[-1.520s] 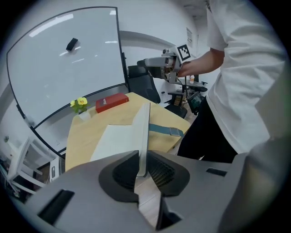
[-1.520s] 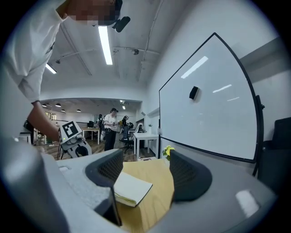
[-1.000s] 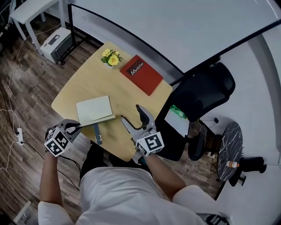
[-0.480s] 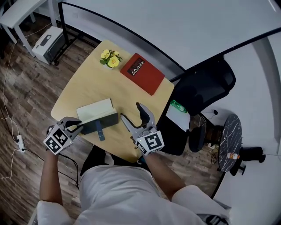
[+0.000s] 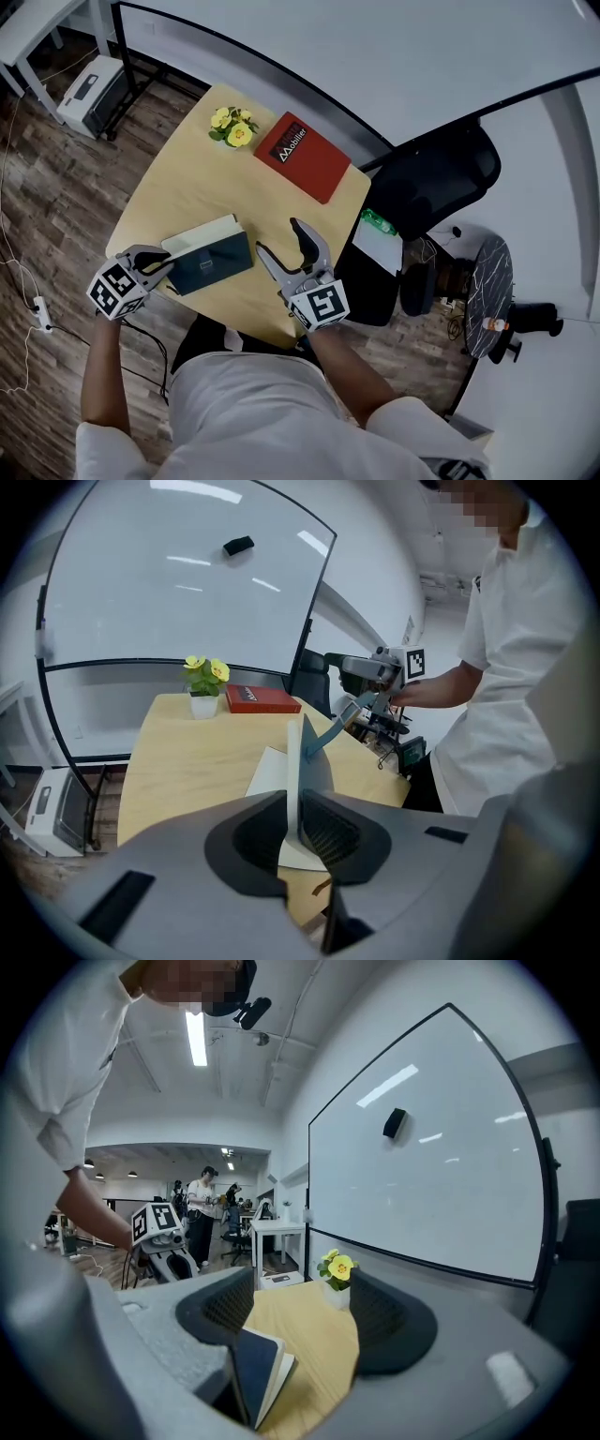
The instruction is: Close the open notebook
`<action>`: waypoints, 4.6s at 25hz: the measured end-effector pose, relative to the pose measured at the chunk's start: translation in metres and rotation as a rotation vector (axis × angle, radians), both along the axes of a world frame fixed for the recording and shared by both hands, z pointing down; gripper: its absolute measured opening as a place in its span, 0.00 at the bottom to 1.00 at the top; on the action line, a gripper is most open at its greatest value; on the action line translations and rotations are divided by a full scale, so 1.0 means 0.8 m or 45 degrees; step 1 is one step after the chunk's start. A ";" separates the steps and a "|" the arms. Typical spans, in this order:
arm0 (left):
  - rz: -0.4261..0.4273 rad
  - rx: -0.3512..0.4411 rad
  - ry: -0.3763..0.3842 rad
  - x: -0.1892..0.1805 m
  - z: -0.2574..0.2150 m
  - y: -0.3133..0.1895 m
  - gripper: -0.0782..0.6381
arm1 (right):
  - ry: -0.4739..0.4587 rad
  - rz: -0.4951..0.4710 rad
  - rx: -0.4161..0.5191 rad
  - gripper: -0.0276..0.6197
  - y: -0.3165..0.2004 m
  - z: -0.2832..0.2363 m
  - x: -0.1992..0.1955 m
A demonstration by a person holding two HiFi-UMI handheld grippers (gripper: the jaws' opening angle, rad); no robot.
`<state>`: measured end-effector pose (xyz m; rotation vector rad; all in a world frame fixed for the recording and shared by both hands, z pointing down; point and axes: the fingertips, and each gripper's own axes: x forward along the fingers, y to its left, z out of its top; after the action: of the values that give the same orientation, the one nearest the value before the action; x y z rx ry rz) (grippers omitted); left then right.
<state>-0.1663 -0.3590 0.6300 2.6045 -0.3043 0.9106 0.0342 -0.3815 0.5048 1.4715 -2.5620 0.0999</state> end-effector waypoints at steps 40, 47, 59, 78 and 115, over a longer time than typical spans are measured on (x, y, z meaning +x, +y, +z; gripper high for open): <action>-0.258 -0.201 -0.024 -0.070 0.083 -0.039 0.14 | 0.029 0.130 -0.001 0.54 0.003 0.002 0.003; -0.491 0.166 0.355 -0.065 -0.077 -0.050 0.13 | -0.011 0.133 0.093 0.54 0.045 -0.055 0.030; -0.720 0.707 0.738 0.011 -0.304 0.069 0.13 | -0.084 0.168 0.262 0.54 0.197 -0.141 0.113; -0.806 0.722 0.567 0.042 -0.280 0.354 0.22 | -0.186 0.171 0.297 0.54 0.429 -0.143 0.121; -0.576 0.525 0.673 -0.071 -0.224 0.600 0.34 | -0.270 0.436 0.089 0.54 0.718 -0.082 -0.032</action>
<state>-0.2233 0.1214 0.4507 2.8222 -0.9567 -0.0074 0.0085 0.1933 0.4395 2.0143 -2.4605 0.2264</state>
